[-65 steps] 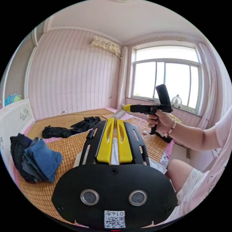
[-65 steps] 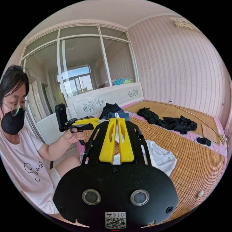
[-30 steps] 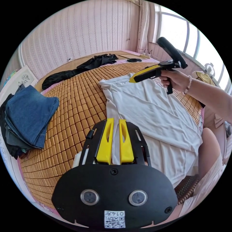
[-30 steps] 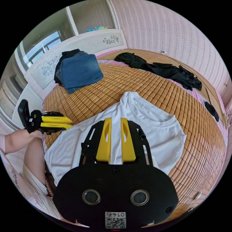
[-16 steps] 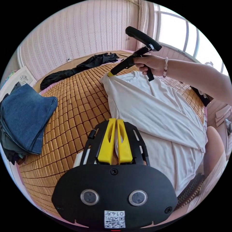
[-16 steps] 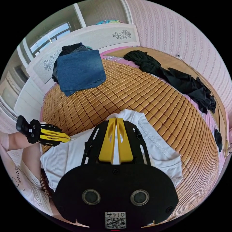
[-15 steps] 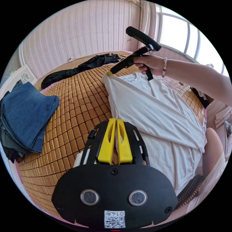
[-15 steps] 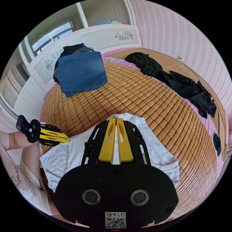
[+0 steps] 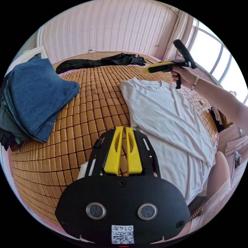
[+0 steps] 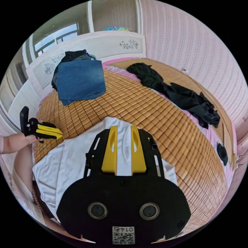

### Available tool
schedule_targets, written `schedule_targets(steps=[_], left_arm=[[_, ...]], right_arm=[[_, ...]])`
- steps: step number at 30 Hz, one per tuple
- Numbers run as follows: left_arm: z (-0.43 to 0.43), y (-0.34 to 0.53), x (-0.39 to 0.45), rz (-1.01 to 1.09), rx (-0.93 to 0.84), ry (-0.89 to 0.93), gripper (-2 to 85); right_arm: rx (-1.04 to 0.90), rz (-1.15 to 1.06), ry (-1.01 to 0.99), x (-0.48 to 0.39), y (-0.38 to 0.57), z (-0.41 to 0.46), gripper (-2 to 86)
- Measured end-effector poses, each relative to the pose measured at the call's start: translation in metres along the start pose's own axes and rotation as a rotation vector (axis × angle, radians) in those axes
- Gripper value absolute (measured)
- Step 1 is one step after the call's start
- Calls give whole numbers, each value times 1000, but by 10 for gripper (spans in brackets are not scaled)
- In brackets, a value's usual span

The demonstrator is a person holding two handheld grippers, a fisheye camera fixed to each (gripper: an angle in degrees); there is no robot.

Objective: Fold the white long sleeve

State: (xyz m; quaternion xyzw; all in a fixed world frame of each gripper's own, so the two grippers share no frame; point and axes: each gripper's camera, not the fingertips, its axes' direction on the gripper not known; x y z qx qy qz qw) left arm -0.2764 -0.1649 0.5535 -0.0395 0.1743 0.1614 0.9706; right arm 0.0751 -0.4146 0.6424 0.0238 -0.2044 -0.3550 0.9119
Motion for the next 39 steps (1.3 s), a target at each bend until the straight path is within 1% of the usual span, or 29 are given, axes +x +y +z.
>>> schedule_targets(steps=[1,3,6,8,10,13,14,16,18,20,21,23,24,27,30,33,36,38,39], left_arm=[[-4,2,-13,-17,-1,-4,-4],[-7,-2,-29,-32,-7,16,-6],[-6,-24,-41,-47,13,26,-8],[3,-52,-40,-50,33,58,-4],[15,-76,-34,-38,31,61,6],[40,-117,-27,-39,17,75,45],[51,-131,-27,-55,12,77,59],[66,-149,-28,-93,-6,65,69],[84,-161,-32,-132,-56,65,77],[105,-171,-38,-155,-157,33,59],[106,-172,-39,-150,-154,39,50],[103,-180,-56,-237,-174,123,15],[99,-181,-59,-255,-170,129,11],[72,-189,-67,-271,-83,125,-4],[38,-189,-61,-225,12,134,-7],[0,-177,-49,-142,67,139,-8],[-49,-149,-28,16,86,118,-8],[-95,-111,-9,128,111,107,-8],[-107,-100,-5,147,117,108,-8]], right_arm=[[-11,5,50,8,11,-8,76],[-99,77,184,43,58,-23,59],[-235,199,138,75,107,-18,53],[-252,254,88,83,126,-13,69],[-240,287,43,85,137,-8,79],[-248,358,-3,91,147,1,82],[-268,387,5,97,152,4,70],[-233,407,-42,105,161,-1,51],[-203,490,-151,120,174,-4,28],[-175,511,-148,125,181,-12,16],[-153,512,-129,127,183,-20,12],[-106,527,-116,134,186,-36,7],[-64,555,-112,141,189,-49,5],[24,614,-113,156,196,-80,2],[67,589,-92,153,203,-111,1],[118,526,-116,133,218,-150,1],[191,439,-166,98,245,-202,1],[217,394,-186,72,266,-235,1],[225,371,-207,53,282,-256,2]])
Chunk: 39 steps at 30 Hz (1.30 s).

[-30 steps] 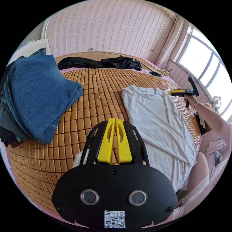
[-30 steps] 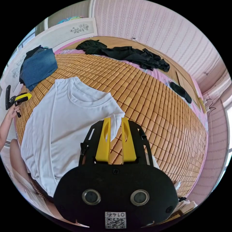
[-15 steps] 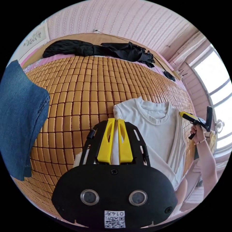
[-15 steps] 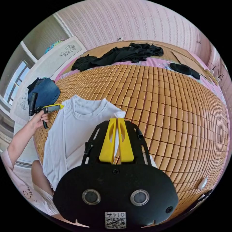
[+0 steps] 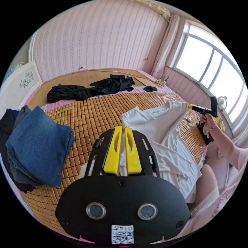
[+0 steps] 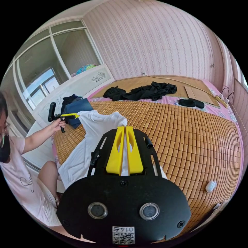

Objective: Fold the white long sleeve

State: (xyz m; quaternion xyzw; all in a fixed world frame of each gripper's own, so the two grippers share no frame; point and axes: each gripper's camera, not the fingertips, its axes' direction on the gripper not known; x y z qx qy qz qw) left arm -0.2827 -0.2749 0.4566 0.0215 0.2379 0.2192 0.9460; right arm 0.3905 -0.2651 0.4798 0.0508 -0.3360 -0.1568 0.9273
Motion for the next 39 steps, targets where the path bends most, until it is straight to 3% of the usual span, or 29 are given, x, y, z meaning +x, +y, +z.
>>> schedule_targets(steps=[5,8,11,13,20,24,30,35,37,39], left_arm=[[-75,116,57,-15,-43,105,-8],[-58,190,86,-77,-155,147,-9],[-20,241,108,-106,-319,78,-9],[-13,259,114,-128,-336,39,-10],[-70,247,115,-200,-185,83,-10],[-80,249,125,-172,-213,81,-10],[-48,270,148,-147,-418,-14,-9],[-94,255,176,-6,-353,-222,-2],[-106,246,190,25,-305,-193,2],[-103,235,207,29,-275,-115,11]], right_arm=[[-103,3,-57,-59,96,-55,2],[-292,120,-62,-74,171,-33,2],[-481,130,41,-91,226,9,3],[-489,130,74,-102,238,19,3],[-316,163,33,-123,217,-27,3],[-400,137,7,-138,222,-21,3],[-549,116,64,-158,229,18,13],[-525,35,241,-187,208,-2,31],[-497,-34,289,-208,194,-1,40],[-441,-83,202,-235,172,14,51]])
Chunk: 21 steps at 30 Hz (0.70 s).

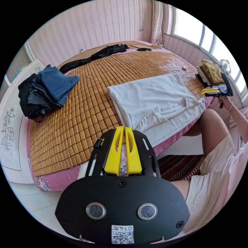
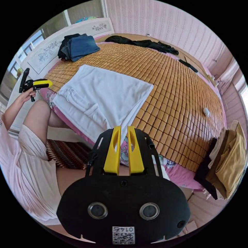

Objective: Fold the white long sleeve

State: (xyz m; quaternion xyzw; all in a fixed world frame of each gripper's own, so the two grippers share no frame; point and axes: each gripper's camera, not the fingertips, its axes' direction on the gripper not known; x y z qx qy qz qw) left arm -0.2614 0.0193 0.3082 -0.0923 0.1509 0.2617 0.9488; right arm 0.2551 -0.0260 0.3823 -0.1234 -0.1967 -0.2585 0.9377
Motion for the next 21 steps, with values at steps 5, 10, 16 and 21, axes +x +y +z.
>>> schedule_targets(steps=[5,10,16,21], left_arm=[[58,-33,51,1,-33,154,76],[76,-34,68,91,-88,134,55],[44,-10,89,246,-144,201,3],[54,3,111,405,-280,153,-1]], right_arm=[[-28,-74,-128,-48,-52,50,83],[-86,-128,-139,-71,-61,72,28],[-93,-260,-273,-94,-47,48,-4],[-253,-328,-279,-121,-46,69,-7]])
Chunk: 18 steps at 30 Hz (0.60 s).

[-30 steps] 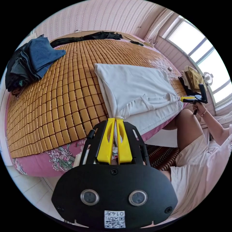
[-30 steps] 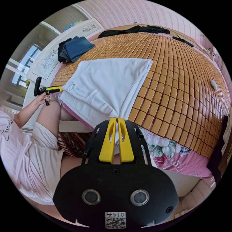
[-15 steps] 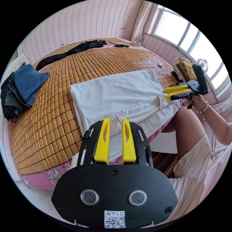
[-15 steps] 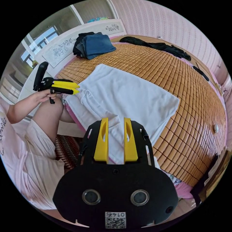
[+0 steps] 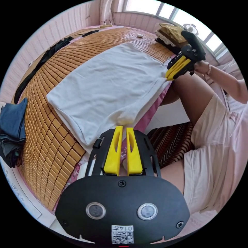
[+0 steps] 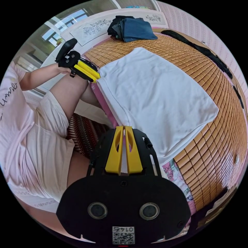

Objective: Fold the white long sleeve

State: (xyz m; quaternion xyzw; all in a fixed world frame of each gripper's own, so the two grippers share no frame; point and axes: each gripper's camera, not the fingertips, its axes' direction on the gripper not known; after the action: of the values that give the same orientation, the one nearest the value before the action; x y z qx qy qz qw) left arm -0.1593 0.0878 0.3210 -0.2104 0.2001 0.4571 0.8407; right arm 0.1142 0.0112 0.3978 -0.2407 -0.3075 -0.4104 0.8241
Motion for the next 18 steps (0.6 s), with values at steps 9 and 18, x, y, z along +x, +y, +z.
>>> schedule_targets(steps=[9,18], left_arm=[[-35,-8,30,1,182,32,-1],[27,-61,64,-41,182,39,-8]], right_arm=[[22,-47,112,-2,-68,-32,-8],[-170,54,279,55,-221,19,-4]])
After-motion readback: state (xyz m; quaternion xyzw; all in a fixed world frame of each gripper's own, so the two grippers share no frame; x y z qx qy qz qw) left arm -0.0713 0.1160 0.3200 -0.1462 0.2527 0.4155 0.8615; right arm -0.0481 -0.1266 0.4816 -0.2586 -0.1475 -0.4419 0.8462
